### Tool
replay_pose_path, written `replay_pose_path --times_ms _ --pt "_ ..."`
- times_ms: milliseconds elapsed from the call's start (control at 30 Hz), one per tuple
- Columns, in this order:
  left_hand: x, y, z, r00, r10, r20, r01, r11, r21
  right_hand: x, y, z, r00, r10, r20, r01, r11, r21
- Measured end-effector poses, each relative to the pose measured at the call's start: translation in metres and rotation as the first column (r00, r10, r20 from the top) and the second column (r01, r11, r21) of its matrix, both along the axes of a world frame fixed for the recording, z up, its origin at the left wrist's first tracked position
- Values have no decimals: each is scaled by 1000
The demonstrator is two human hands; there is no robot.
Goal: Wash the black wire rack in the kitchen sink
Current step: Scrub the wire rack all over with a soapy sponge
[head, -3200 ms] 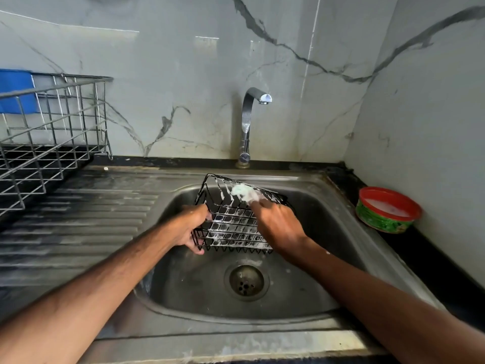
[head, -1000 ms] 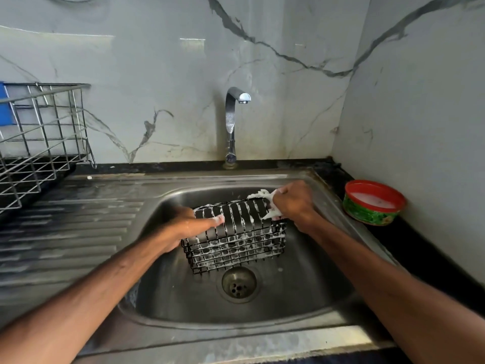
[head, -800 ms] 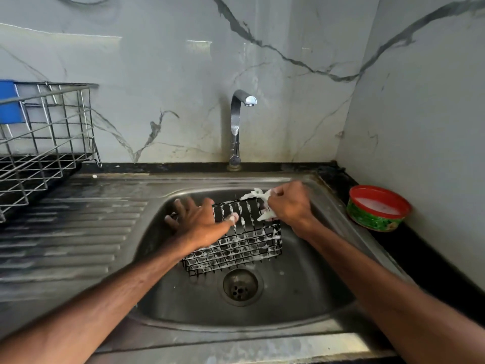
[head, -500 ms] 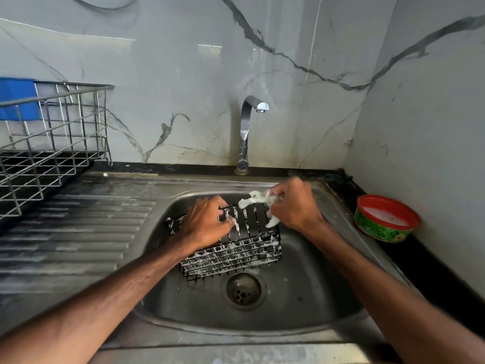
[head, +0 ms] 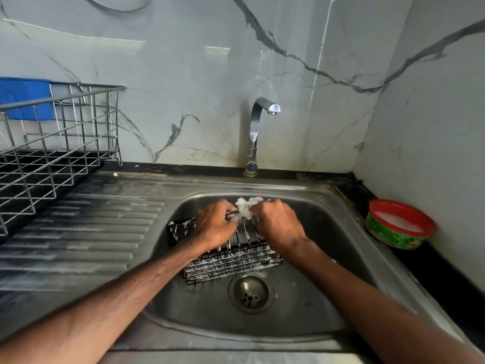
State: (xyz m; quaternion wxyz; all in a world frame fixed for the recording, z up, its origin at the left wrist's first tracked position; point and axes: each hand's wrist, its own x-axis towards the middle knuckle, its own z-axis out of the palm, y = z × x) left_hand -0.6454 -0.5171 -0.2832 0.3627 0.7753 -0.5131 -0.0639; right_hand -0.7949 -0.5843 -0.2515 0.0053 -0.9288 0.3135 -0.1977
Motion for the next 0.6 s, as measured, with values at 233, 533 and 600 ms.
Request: replay_pose_path --times_ms 233,533,600 --pt "-2 0 -3 1000 21 22 -20 999 -47 -39 -33 2 986 -161 37 160 987 22" --pt "8 -7 -2 1000 7 -23 -8 1000 -18 -12 43 -3 966 189 -176 -217 964 -152" --pt "12 -9 -4 999 -13 -30 13 1000 -16 -17 36 -2 956 187 -225 -223 963 -149"
